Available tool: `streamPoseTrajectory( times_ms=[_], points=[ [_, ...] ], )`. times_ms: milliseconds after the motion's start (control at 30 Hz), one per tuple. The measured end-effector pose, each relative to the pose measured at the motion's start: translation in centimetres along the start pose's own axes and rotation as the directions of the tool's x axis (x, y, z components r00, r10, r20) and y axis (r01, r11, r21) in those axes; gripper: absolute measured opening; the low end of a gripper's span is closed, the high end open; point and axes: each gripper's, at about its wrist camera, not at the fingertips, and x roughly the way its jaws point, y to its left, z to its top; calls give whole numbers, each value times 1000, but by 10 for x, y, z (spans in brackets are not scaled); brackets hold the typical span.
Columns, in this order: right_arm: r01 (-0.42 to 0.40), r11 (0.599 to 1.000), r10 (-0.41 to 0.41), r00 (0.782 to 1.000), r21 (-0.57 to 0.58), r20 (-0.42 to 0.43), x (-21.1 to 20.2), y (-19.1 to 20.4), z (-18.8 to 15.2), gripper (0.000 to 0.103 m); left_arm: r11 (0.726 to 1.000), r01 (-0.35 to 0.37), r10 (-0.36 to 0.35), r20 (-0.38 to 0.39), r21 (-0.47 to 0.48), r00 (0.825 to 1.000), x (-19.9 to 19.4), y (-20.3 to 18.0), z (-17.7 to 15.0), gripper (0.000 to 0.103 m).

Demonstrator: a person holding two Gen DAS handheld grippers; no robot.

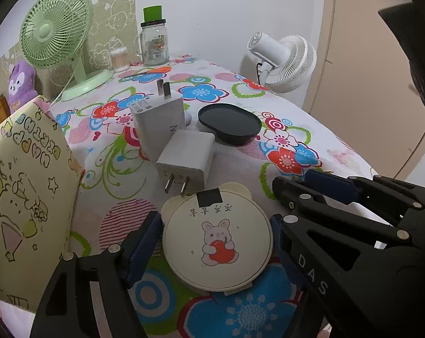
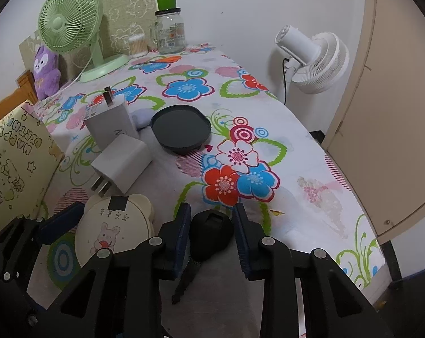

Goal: Organize rigid objects
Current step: 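Close the right gripper on the black key while the left gripper positions at the mirror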

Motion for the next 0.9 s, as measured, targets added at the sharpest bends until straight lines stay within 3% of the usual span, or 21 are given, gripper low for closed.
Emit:
streamPoseTrajectory(
  times_ms=[900],
  points=[
    [-21, 999, 24, 995, -27, 97, -59, 30, 9, 32, 1000, -22, 22, 90, -5, 996, -61, 15, 5, 79]
  ],
)
